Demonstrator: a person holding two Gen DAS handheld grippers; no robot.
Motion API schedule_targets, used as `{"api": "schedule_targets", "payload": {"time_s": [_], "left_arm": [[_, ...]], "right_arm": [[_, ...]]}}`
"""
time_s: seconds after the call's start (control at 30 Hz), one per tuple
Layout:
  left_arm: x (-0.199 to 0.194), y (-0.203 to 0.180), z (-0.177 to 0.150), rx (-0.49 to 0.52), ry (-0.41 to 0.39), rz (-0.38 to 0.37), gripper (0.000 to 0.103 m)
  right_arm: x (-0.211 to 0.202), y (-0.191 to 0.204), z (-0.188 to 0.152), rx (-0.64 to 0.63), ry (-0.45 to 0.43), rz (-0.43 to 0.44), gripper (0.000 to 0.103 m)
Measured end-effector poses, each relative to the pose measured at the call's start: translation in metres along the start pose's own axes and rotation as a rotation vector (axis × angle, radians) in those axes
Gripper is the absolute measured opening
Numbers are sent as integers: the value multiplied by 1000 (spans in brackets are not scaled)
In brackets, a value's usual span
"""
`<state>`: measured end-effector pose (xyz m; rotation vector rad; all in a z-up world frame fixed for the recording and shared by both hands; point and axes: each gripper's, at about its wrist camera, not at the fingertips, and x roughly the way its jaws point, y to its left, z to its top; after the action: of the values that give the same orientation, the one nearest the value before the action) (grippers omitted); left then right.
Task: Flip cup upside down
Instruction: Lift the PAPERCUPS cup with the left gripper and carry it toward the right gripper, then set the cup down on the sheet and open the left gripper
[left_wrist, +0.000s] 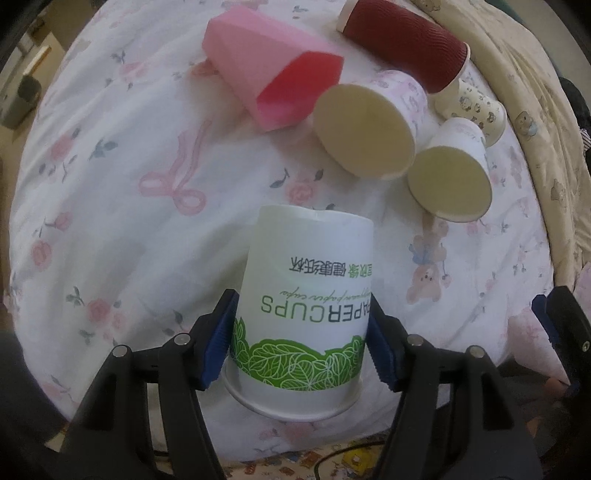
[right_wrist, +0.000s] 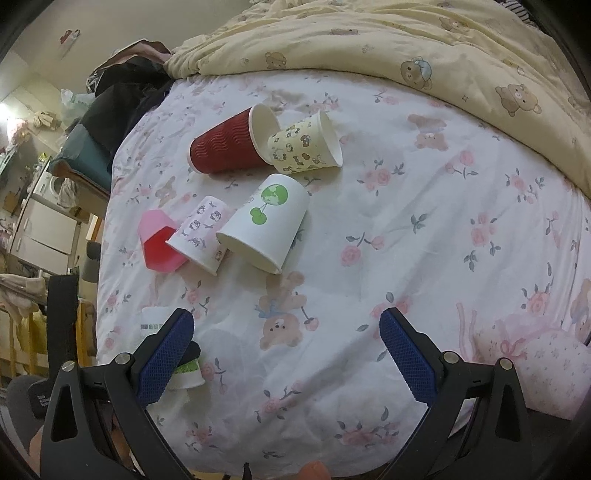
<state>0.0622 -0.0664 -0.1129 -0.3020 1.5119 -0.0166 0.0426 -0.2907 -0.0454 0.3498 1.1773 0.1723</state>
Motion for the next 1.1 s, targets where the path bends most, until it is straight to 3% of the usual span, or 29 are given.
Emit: {"api": "schedule_targets", "payload": {"time_s": [0.07, 0.13, 0.27, 0.53, 0.83, 0.97, 1.1], "left_arm": [[1, -1, 0, 9, 1, 25, 64], [1, -1, 0, 13, 9, 31, 81], [-4, -3, -1, 43, -8, 43, 88], [-31, -2, -7, 78, -60, 11, 89], [-97, 3, -8, 157, -286, 47, 89], [-112, 19, -3, 141, -338, 36, 89], [-123, 43, 0, 100, -393, 108, 89]], "right_arm": [[3, 1, 0, -3, 15, -1, 103], [7, 1, 0, 3, 31, 13, 103], [8, 3, -1, -3, 37, 26, 103], [7, 6, -1, -15, 32, 25, 103], [2, 22, 0, -52, -4, 59, 103], [1, 30, 2, -44, -35, 74, 103], [9, 38, 3, -39, -19, 89, 103]]}}
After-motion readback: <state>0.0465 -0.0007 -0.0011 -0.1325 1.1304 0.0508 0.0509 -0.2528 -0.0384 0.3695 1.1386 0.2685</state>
